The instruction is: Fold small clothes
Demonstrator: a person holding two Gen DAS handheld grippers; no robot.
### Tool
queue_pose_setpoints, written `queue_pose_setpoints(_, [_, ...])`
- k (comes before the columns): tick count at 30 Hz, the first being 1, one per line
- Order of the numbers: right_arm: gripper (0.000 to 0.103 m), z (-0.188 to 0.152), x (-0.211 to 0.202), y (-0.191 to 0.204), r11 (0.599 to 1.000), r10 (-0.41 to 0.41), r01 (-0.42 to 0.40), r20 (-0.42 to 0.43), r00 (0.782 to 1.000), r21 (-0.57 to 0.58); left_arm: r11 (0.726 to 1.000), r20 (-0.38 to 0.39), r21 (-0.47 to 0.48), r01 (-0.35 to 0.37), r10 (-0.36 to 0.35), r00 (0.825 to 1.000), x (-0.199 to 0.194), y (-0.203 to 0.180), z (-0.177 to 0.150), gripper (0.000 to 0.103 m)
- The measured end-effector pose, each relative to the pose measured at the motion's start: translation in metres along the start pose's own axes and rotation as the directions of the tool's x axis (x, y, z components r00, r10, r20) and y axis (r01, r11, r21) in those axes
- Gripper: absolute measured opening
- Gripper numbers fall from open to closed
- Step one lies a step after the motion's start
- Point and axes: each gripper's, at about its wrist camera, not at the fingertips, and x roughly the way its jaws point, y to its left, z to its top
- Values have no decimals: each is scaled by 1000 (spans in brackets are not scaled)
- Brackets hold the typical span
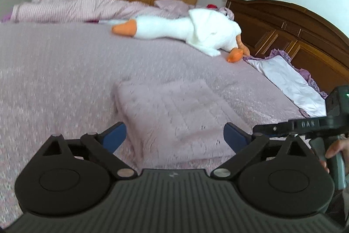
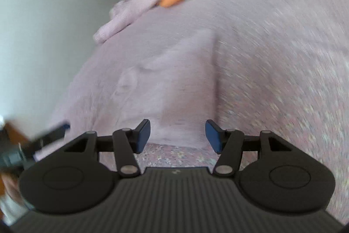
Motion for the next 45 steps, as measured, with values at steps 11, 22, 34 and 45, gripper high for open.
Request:
queue_pose_setpoints(11, [92, -43, -5, 35, 880, 64, 168, 461, 885, -444, 969, 244, 248, 1, -64, 968, 48, -17, -21, 103])
queue_pose_setpoints(22, [103, -80, 27, 43, 751, 124, 191, 419, 899, -632, 947, 178, 321, 10, -71, 982, 89, -17, -62, 103])
queue_pose_setpoints(34, [103, -71, 24, 30, 826, 92, 177, 439, 894, -534, 965, 142, 263, 12, -51, 988, 95, -8, -57, 103])
queue_pose_setpoints(45, [103, -71, 28, 32, 831, 84, 169, 420, 904, -531, 964, 137, 264, 9, -47, 989, 96, -9, -58, 103])
